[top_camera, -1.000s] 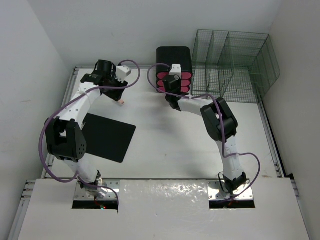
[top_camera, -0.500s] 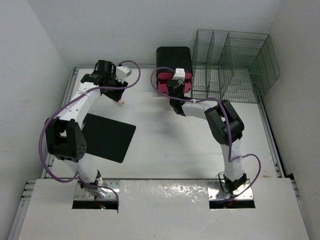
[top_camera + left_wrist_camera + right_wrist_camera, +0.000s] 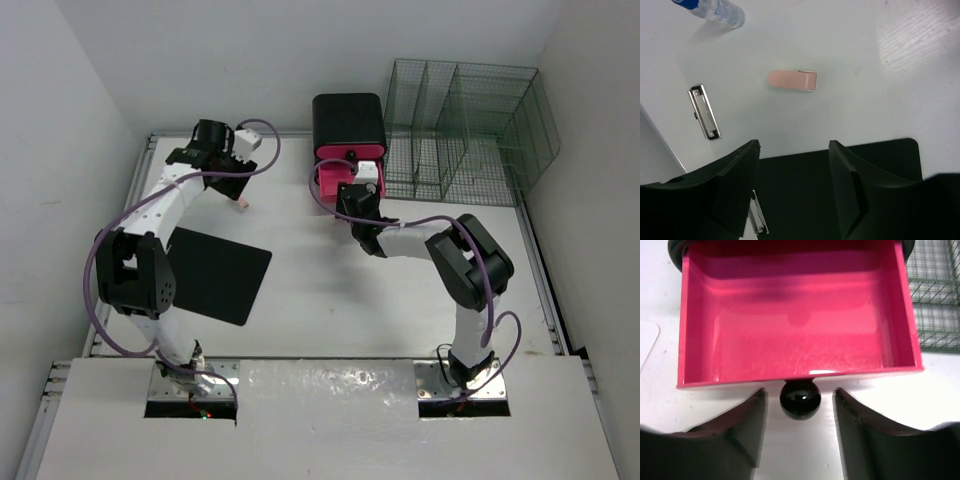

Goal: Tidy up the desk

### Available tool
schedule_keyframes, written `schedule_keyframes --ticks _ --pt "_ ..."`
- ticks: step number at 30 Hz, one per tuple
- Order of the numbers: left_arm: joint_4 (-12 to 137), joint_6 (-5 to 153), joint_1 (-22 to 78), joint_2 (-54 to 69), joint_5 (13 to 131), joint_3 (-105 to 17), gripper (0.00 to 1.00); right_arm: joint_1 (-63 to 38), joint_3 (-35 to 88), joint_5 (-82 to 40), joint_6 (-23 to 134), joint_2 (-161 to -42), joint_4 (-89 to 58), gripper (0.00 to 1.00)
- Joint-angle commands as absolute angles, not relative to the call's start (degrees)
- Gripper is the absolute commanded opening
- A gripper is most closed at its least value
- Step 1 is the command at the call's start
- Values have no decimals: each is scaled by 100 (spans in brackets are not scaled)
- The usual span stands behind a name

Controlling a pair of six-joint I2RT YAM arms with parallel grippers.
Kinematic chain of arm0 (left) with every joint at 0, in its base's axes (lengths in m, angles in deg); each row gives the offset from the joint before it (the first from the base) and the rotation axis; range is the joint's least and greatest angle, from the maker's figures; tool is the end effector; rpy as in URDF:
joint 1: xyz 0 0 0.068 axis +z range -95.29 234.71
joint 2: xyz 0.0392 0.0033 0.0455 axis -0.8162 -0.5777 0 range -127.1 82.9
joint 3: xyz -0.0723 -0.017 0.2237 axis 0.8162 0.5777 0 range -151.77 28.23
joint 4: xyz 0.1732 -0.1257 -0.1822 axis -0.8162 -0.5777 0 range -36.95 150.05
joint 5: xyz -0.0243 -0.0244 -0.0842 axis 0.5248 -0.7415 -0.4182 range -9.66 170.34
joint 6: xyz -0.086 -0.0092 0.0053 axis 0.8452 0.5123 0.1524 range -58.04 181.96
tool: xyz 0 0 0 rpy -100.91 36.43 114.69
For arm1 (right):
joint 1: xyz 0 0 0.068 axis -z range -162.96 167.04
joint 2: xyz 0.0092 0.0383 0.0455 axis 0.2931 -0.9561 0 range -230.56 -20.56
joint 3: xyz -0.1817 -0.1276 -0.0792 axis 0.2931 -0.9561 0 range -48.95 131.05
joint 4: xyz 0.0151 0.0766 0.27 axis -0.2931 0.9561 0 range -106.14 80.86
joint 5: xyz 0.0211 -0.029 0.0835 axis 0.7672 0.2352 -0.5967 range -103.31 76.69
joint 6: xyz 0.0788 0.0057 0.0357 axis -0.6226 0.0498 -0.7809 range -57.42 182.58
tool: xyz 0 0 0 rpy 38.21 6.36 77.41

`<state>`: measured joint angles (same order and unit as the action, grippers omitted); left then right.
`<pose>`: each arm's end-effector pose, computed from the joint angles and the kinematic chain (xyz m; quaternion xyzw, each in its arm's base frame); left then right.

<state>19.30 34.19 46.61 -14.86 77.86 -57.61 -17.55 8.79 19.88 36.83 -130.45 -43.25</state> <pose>0.4096 -0.0618 0.2210 0.2983 0.8990 0.0344 0.3188 0.3797 0.2110 0.0939 0.0906 0.8179 0.0504 0.5660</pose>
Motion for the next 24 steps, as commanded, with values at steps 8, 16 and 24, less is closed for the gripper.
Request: schedule_keyframes --ticks 8,16,24 --pt "3569 3805 4882 -2282 8825 -6387 71 -1750 503 1579 3709 -12094 -3820 81" --pt "3905 4569 5136 -3530 8747 -7521 71 -1750 -288 1508 3745 -11391 -4136 82" --pt "4019 4974 5278 -4418 8799 -8294 71 -1750 -641 1605 3876 -10872 -4427 81"
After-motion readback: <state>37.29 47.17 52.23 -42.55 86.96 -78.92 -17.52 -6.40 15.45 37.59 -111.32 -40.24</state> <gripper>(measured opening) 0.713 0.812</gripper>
